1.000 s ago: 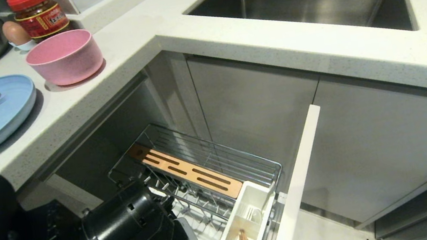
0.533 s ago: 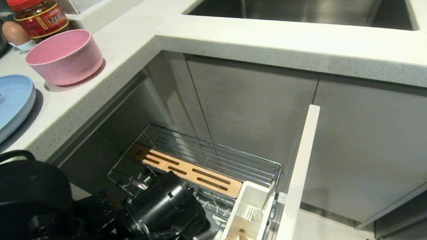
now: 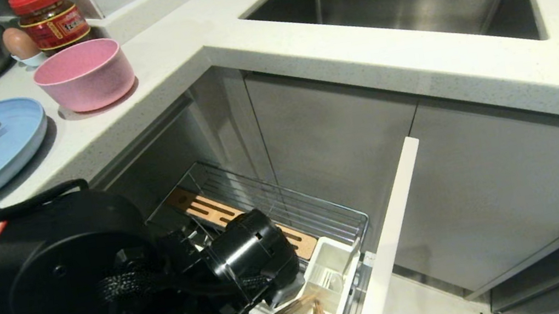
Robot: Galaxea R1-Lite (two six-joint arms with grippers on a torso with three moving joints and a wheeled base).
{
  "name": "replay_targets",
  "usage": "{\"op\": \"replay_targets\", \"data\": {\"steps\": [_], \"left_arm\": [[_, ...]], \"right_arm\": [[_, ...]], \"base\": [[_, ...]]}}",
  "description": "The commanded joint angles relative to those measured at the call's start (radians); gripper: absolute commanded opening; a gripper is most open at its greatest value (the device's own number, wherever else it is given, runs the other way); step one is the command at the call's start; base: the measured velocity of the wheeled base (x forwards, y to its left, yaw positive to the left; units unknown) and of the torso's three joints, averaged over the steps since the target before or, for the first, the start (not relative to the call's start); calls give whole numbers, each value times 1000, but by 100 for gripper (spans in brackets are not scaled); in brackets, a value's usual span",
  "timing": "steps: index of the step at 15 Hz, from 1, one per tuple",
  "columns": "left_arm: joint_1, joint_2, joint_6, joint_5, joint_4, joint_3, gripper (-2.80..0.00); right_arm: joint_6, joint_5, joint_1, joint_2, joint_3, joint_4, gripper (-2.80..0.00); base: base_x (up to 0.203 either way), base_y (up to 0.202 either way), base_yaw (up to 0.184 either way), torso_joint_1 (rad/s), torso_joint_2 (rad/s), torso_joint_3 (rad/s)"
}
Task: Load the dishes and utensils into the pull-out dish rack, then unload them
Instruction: Pick up the chopsticks and place it in the cupboard
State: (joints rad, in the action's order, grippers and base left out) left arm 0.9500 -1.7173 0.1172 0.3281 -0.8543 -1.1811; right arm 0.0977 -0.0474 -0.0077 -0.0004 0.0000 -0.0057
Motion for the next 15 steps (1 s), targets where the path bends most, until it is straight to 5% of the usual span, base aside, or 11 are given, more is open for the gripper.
{"op": "replay_targets", "data": {"steps": [1, 15], "left_arm": [[1, -35, 11, 4, -6, -33, -280], [-1, -215, 59, 48, -52, -163, -280]], "right_arm": [[1, 0, 0, -4, 0, 0, -280], [1, 0, 0, -4, 0, 0, -280]], "base": [[0, 0, 0, 0, 0, 0], [0, 0, 0, 0, 0, 0]]}}
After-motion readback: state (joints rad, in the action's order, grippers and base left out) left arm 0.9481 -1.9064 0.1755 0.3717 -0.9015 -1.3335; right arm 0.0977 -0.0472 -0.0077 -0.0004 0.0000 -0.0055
